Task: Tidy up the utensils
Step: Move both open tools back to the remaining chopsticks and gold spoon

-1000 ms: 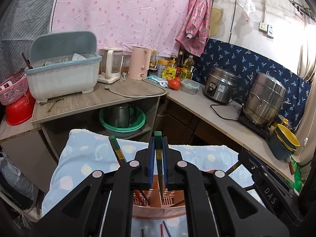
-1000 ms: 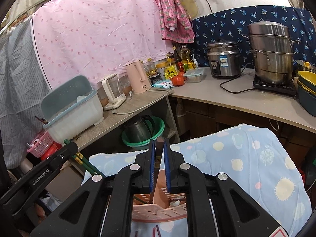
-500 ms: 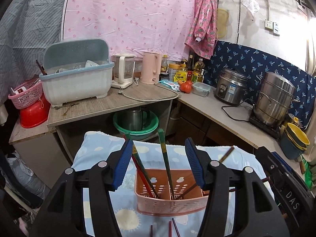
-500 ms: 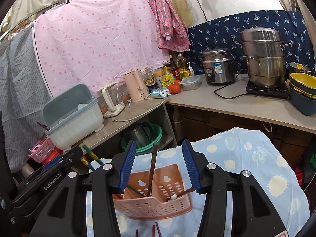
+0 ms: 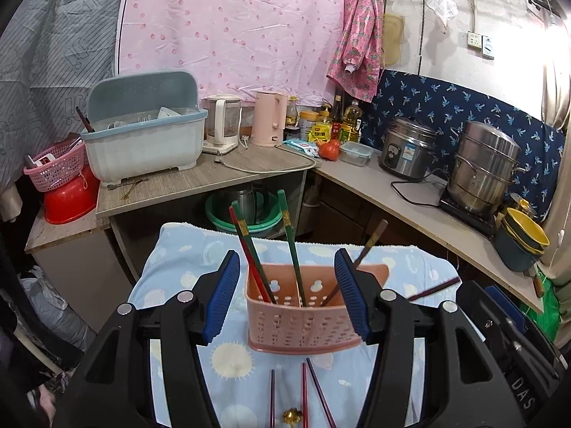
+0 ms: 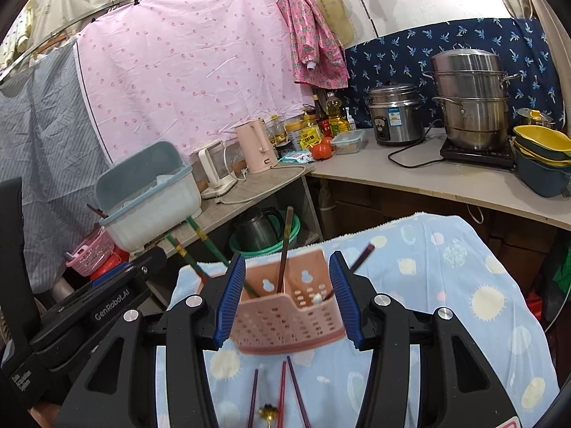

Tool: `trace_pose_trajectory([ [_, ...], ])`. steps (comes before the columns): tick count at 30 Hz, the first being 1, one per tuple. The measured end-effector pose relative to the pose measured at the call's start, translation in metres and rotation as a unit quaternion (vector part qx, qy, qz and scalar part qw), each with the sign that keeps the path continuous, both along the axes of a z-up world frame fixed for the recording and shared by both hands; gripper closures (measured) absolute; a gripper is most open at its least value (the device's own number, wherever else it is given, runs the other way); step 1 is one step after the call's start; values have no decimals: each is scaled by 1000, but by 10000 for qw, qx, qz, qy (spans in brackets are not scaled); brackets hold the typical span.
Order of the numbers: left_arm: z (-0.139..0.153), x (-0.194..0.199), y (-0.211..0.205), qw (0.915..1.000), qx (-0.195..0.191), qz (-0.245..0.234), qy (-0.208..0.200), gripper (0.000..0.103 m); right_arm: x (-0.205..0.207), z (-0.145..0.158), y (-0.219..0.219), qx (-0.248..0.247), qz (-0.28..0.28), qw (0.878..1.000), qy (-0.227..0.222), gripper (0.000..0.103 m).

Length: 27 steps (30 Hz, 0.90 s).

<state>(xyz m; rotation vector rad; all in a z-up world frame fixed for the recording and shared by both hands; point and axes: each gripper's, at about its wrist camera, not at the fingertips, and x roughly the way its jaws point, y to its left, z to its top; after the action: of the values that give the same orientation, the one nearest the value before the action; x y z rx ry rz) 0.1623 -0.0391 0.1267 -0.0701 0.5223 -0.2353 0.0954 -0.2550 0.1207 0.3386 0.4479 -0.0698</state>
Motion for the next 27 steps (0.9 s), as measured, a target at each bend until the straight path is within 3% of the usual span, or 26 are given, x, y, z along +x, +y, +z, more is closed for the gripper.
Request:
trace_pose_trajectory([
  [10, -36, -48, 5, 9990, 27, -133, 432, 51, -52, -38, 3, 124, 58, 9989, 452, 55],
  [27, -150, -120, 22, 9872, 348, -271, 1530, 51, -113, -141, 20, -117, 370, 9851, 1675, 58],
])
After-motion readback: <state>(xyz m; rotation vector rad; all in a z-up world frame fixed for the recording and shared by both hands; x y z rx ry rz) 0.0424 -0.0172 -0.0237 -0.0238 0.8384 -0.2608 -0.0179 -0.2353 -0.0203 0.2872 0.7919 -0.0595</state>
